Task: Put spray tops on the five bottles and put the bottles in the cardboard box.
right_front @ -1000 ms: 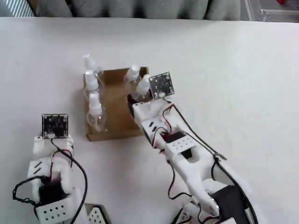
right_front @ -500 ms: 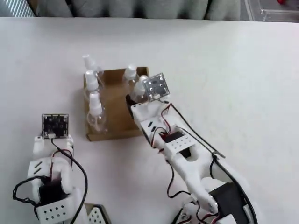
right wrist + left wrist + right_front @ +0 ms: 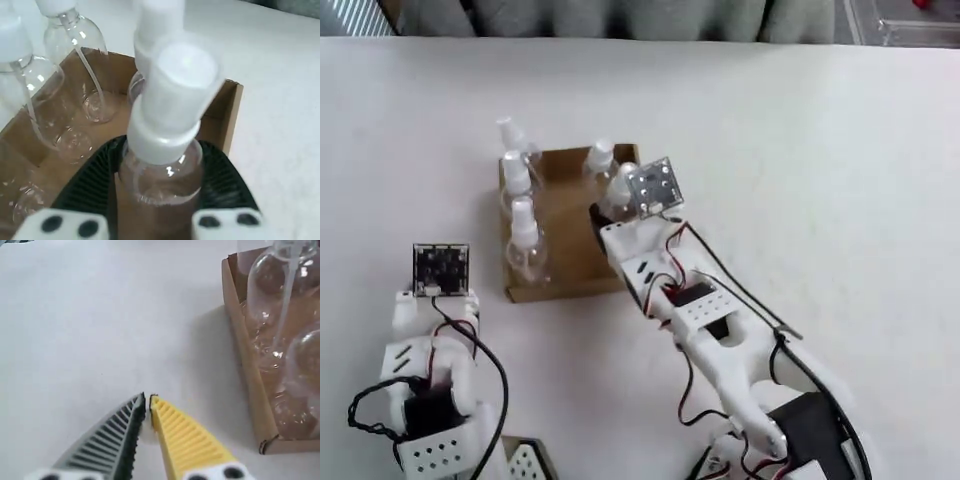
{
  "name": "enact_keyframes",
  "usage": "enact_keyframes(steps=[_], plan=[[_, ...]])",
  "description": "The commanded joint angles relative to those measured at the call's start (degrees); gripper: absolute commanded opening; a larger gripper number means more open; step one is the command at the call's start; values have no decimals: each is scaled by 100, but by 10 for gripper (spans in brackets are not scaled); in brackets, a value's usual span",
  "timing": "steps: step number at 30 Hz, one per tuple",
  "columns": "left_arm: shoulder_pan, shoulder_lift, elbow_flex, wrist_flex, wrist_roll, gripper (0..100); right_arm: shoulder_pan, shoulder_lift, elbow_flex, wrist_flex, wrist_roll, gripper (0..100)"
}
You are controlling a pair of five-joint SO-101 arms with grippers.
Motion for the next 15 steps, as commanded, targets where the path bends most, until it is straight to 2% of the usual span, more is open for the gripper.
enact_keyframes(steps=[1,15], plan=[[84,-75,-18,-167,-26,20,48,92,53,-4,79,22],[84,-75,-18,-158,-26,20,48,48,79,22,88,22]])
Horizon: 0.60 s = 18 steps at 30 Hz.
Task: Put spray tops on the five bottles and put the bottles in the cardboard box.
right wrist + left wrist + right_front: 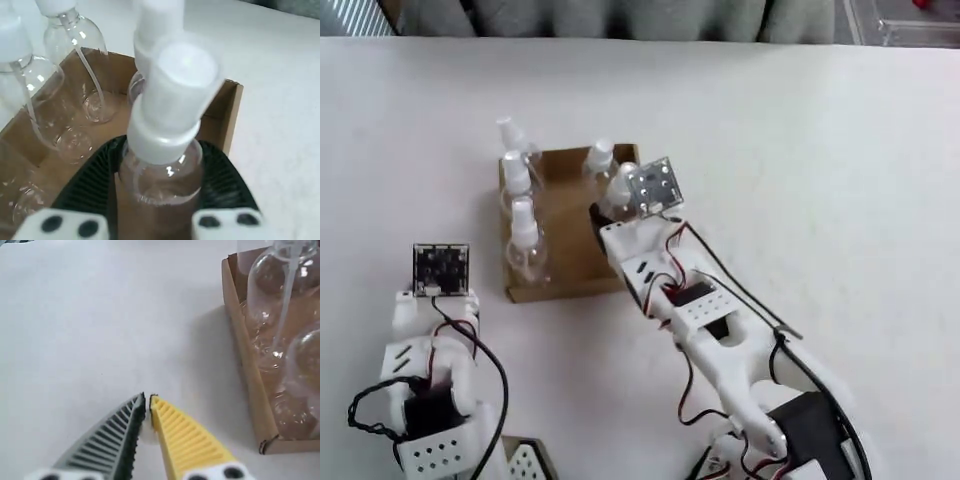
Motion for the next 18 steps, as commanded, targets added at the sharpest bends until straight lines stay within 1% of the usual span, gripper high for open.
enact_keyframes(steps=[1,7,13,18], plan=[[84,-75,-18,-158,-26,20,48,31,88,31,88,22],[84,-75,-18,-158,-26,20,48,31,88,40,97,29],[84,-75,-18,-158,-26,20,48,66,167,40,97,171],[84,-75,-18,-149,-26,20,40,31,202,40,97,190]])
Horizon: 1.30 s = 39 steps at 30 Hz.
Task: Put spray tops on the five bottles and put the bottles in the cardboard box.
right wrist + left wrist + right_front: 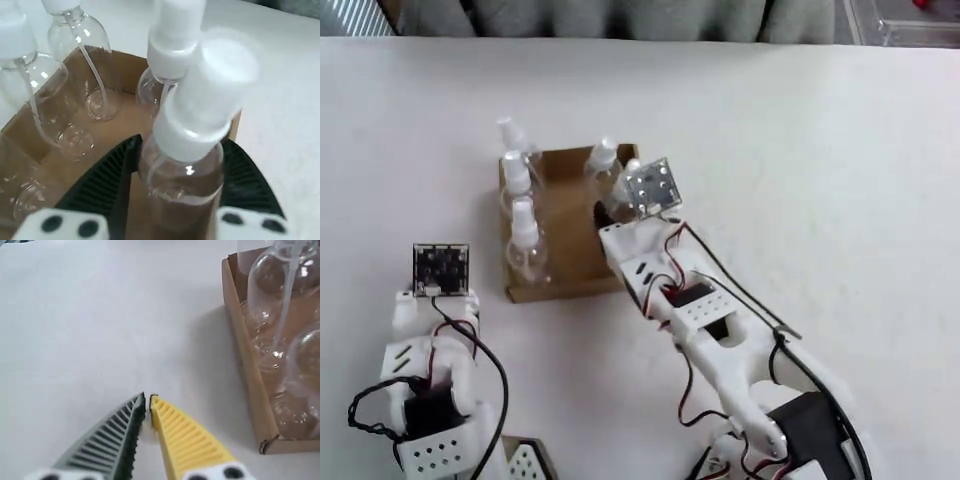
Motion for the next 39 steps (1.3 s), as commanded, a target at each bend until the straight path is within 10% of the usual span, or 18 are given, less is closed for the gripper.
enact_keyframes(steps=[1,39], plan=[[84,-75,-18,-149,-26,20,48,-4,53,22,79,190],[57,-75,-9,-123,-26,20,48,-215,185,-374,70,192]])
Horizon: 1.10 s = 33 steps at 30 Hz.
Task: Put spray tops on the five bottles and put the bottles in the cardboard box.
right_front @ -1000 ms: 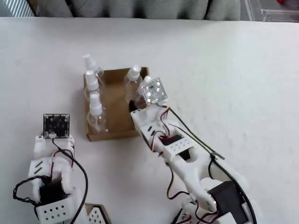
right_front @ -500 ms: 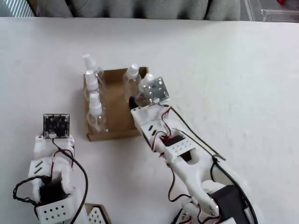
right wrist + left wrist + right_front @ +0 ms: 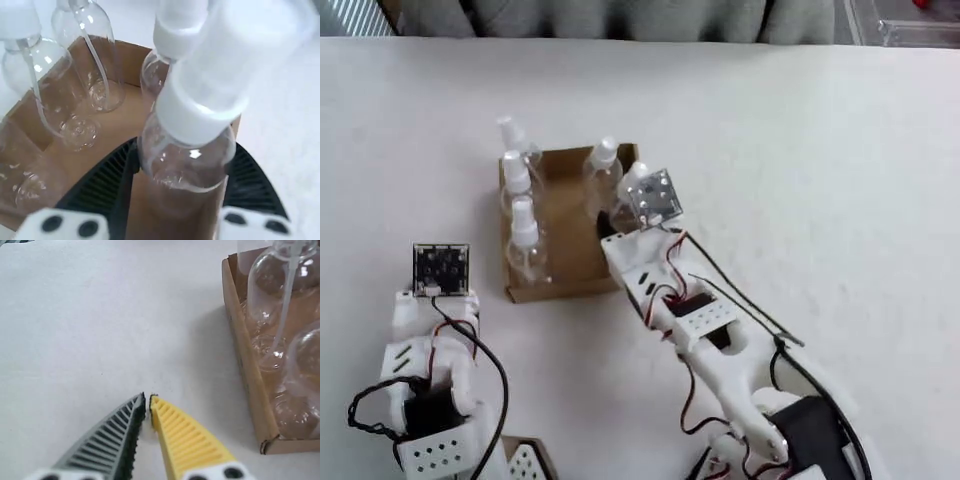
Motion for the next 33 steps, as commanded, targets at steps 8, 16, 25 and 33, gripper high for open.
enact_keyframes(steps=[8,16,25,33], plan=[[57,-75,-18,-123,-26,20,-13,321,-62,-110,44,375],[57,-75,-18,-123,-26,20,-145,295,-132,-136,44,380],[75,-75,-18,-123,-26,20,-145,-576,26,-127,0,380],[75,-75,-18,-114,-26,20,-145,-1385,440,-127,0,380]])
